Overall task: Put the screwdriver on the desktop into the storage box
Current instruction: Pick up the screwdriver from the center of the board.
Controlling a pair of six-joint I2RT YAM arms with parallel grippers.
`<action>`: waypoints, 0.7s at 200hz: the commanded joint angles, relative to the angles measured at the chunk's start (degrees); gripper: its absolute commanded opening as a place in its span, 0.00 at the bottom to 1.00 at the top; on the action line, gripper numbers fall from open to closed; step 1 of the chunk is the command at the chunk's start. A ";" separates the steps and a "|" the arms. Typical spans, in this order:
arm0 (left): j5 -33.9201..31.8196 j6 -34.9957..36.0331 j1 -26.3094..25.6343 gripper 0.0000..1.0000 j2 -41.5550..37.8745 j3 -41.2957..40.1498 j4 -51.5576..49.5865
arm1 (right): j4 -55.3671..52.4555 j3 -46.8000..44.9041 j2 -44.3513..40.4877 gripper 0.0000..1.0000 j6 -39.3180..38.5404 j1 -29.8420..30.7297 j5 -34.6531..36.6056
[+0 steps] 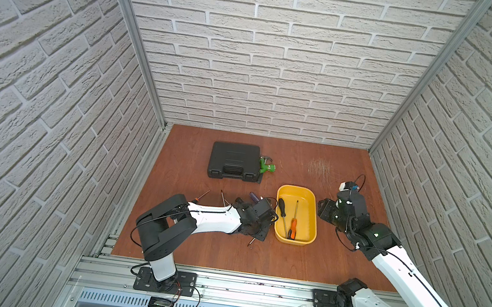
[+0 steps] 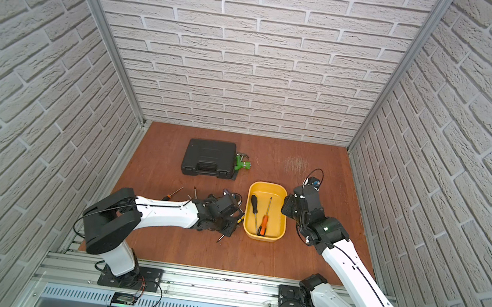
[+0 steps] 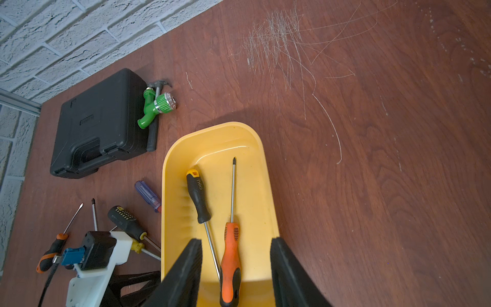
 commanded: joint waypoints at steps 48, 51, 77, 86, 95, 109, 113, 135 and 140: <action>-0.32 -0.09 -0.21 0.27 1.05 1.19 0.51 | 0.42 -0.70 -0.90 0.47 -0.52 -0.29 0.80; -0.37 -0.09 -0.24 0.26 1.05 1.19 0.45 | 0.41 -0.72 -0.90 0.47 -0.56 -0.29 0.82; -0.53 -0.18 -0.21 0.22 0.80 1.31 0.08 | 0.71 -0.86 -0.82 0.47 -0.43 -0.29 0.75; -0.60 -0.20 -0.18 0.20 0.73 1.41 -0.11 | 0.85 -0.90 -0.68 0.47 -0.36 -0.28 0.74; -0.61 -0.18 -0.25 0.19 0.53 1.37 -0.34 | 0.92 -0.90 -0.55 0.47 -0.30 -0.27 0.63; -0.77 -0.14 -0.18 0.16 0.18 1.31 -0.63 | 0.97 -0.72 -0.38 0.47 -0.30 -0.28 0.47; -0.87 -0.13 -0.18 0.15 -0.03 1.25 -0.63 | 0.94 -0.70 -0.33 0.47 -0.33 -0.28 0.48; -1.57 0.00 -0.24 0.08 -1.20 0.75 -1.00 | 1.32 -0.80 -0.20 0.47 -0.25 -0.29 0.61; -1.68 0.02 -0.23 0.06 -1.58 0.76 -1.18 | 1.40 -0.81 -0.11 0.47 -0.17 -0.28 0.50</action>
